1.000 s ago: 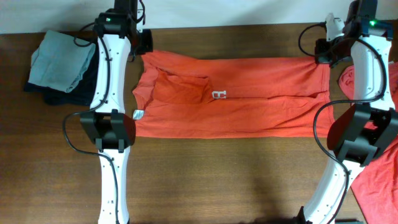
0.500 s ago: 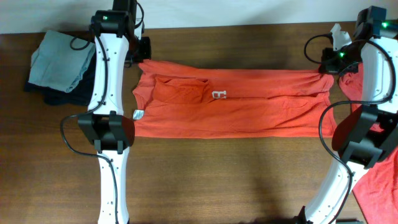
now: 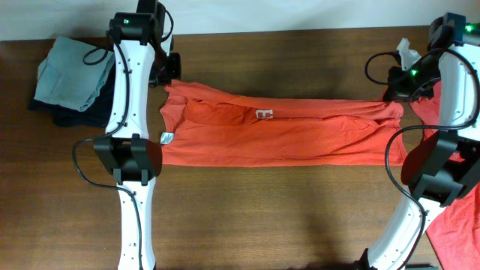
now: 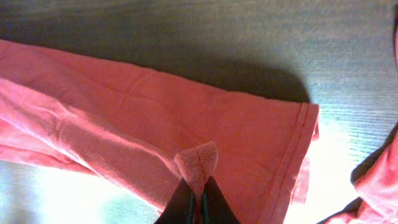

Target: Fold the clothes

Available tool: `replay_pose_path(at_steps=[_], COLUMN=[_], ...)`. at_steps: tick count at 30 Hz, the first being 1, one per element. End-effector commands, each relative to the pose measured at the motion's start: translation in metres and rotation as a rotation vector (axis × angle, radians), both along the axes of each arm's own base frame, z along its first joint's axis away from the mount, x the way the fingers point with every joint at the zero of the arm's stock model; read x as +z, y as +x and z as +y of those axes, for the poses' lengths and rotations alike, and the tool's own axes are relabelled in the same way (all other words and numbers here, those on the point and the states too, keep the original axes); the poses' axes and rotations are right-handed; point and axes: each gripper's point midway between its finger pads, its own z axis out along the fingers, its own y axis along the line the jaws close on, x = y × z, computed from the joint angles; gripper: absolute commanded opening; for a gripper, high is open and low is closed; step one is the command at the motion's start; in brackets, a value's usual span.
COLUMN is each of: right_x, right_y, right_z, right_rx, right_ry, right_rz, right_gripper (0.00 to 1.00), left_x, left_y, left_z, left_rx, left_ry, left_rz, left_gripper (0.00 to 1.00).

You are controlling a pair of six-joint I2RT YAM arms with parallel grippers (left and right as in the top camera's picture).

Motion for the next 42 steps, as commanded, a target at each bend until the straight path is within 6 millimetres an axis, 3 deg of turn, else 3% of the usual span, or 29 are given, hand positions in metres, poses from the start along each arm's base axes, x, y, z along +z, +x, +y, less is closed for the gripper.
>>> replay_pose_path(at_steps=[1,8,18,27,33,38,42], right_x=[0.017,0.017,0.018,0.012,0.0,-0.024,-0.057], right_y=[-0.005,-0.014,-0.022,-0.029,-0.034,-0.039,-0.047], right_z=[0.0,0.003,0.004,-0.006,-0.007,-0.006,-0.007], right_rx=[-0.004,-0.014,-0.026,-0.054,-0.061,-0.064,-0.073], right_ry=[0.0,0.013,0.017,0.023,0.035,0.048,0.062], right_rz=[-0.027,0.011,0.045,0.069,0.101,0.137,0.173], right_gripper=[0.04,0.04,0.04,0.04,0.04,0.04,0.04], left_x=[0.025,0.027,0.05,-0.004,-0.027,-0.035,-0.043], left_y=[-0.002,-0.003,-0.016,-0.051,-0.069,-0.076,-0.085], left_z=[0.006,-0.003,-0.001,0.007,0.003,0.003,0.003], left_rx=[0.014,0.003,0.005,0.022,0.025,0.07,0.078], left_ry=[-0.006,-0.053,-0.054,-0.034,-0.061,-0.057,-0.053], left_rz=[-0.047,-0.046,-0.058,0.179,0.284,0.326,0.369], left_gripper=[0.01,0.01,0.01,0.01,0.01,0.01,0.01])
